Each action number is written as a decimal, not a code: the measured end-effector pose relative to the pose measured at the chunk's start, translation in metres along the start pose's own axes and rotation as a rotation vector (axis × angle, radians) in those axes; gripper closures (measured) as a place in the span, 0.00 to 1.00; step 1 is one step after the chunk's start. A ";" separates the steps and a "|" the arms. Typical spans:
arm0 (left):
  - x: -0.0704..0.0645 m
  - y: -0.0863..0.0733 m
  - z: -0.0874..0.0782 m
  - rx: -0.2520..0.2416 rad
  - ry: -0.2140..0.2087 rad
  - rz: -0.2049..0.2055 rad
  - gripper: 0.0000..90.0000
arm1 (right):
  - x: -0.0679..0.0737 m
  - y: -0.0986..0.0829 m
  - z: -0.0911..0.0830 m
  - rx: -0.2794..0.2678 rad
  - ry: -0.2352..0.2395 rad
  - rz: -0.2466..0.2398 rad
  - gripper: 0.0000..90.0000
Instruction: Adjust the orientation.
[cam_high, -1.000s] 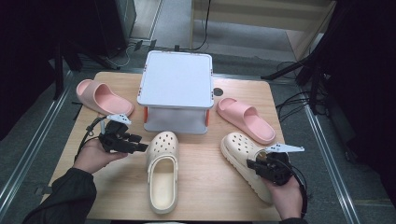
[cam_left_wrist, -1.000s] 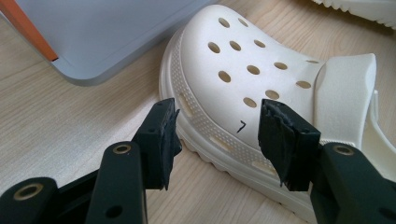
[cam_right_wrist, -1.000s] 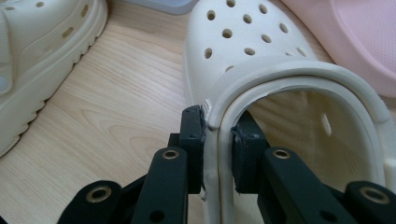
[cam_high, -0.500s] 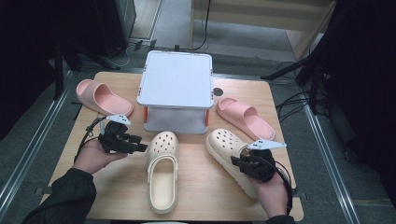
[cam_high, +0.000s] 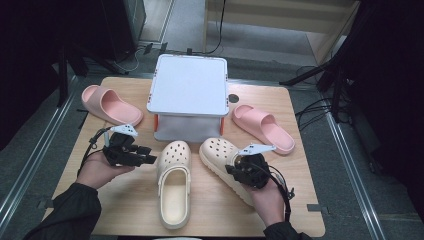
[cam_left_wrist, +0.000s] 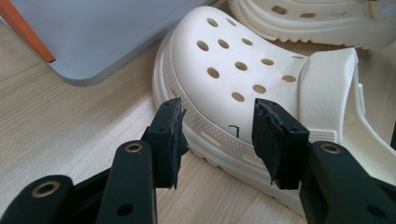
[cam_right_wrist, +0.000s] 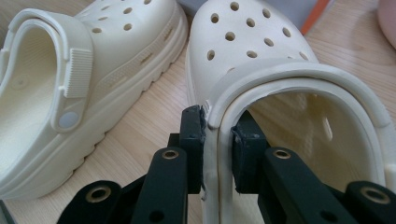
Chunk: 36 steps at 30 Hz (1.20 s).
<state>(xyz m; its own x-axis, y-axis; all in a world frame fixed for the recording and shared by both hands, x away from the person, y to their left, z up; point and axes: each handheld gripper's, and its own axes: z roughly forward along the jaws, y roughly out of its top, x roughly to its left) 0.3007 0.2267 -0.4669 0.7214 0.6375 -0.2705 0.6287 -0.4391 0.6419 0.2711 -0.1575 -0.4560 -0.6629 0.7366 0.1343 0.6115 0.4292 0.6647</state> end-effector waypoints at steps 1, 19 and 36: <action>-0.001 -0.001 0.000 0.001 0.003 0.002 0.59 | 0.001 0.001 0.002 0.000 0.008 -0.004 0.86; -0.007 -0.014 -0.004 -0.018 0.014 0.009 0.63 | 0.017 0.011 0.025 0.039 -0.005 -0.040 0.85; -0.009 -0.017 0.003 0.026 0.000 0.005 0.65 | 0.019 0.007 0.021 0.012 0.061 -0.056 0.74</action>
<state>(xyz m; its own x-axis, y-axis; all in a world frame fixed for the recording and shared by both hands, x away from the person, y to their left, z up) 0.2846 0.2267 -0.4774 0.7243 0.6355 -0.2674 0.6326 -0.4583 0.6244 0.2715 -0.1296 -0.4639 -0.7212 0.6780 0.1421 0.5778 0.4756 0.6633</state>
